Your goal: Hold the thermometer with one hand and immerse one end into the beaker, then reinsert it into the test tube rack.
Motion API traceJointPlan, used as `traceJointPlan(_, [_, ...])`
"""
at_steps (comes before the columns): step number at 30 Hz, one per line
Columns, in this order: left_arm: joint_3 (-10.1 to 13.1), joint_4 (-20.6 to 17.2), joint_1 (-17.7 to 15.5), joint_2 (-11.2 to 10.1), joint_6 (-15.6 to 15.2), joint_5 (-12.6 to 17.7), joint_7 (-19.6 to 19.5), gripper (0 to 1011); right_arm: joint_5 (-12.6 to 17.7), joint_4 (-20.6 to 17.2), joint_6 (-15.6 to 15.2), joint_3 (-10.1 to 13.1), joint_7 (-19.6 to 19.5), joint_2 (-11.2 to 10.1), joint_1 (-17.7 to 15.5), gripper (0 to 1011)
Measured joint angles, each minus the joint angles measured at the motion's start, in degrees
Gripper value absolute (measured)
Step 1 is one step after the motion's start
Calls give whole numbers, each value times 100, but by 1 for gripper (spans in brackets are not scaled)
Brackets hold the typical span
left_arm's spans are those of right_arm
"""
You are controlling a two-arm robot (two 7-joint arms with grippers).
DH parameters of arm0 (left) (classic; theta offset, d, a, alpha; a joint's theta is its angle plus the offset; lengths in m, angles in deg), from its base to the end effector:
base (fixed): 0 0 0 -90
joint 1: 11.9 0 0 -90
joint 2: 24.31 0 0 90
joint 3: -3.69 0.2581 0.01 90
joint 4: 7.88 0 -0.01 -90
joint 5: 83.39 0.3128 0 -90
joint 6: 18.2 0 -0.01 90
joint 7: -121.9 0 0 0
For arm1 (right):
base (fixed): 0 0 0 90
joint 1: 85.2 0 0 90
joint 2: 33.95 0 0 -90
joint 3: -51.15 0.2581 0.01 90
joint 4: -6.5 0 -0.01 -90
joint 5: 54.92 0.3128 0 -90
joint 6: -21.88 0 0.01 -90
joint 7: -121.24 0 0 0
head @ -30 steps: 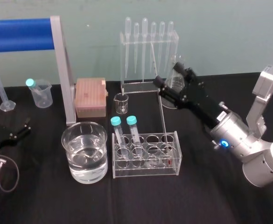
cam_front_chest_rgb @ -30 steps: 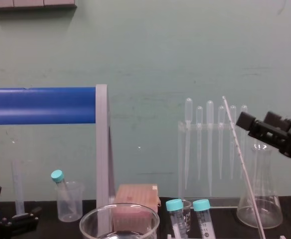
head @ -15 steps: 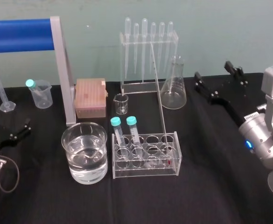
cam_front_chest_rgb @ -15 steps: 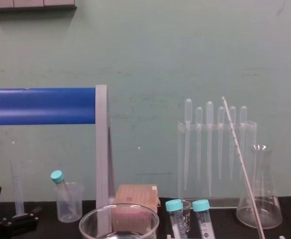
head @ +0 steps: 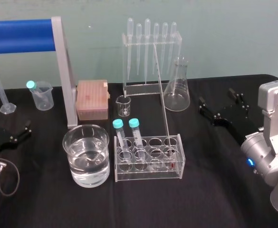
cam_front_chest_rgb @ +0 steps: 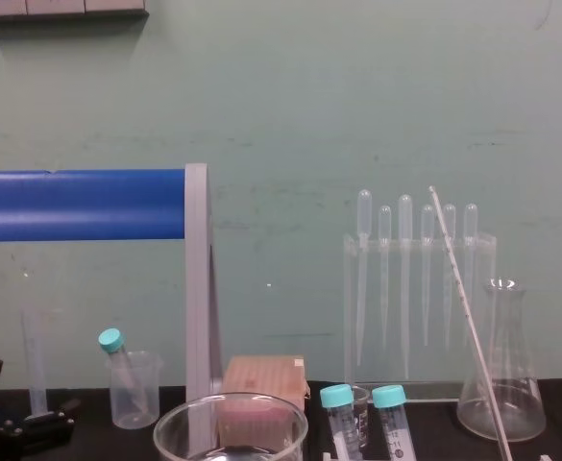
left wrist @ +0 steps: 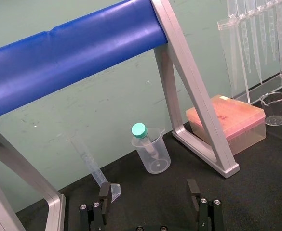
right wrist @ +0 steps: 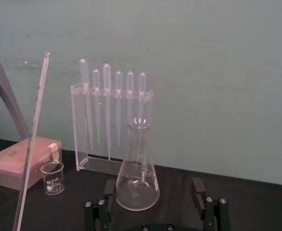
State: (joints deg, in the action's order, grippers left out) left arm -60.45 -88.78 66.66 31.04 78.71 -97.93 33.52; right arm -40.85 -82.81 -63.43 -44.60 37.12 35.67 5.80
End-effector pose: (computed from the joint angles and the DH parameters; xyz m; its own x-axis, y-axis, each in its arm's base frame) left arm 0.3567 0.0635 -0.2773 0.2922 0.8802 0.3740 -0.9553 0.2873 0.0701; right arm 0.3356 -0.0634 -0.2599 0.1937 -0.9743 0.1148 0.9791 0.1994 0.0410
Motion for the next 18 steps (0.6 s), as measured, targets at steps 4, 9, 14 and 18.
traceJointPlan(4, [0,0,0,0,0,0,0,1008,33,62,6,28,73,50,5,1000])
traceJointPlan(9, [0,0,0,0,0,0,0,1008,32,56,7,23,68,44,6,1000])
traceJointPlan(14, [0,0,0,0,0,0,0,1008,30,46,8,18,60,36,5,1000])
traceJointPlan(18, [0,0,0,0,0,0,0,1008,28,41,10,16,54,33,5,1000])
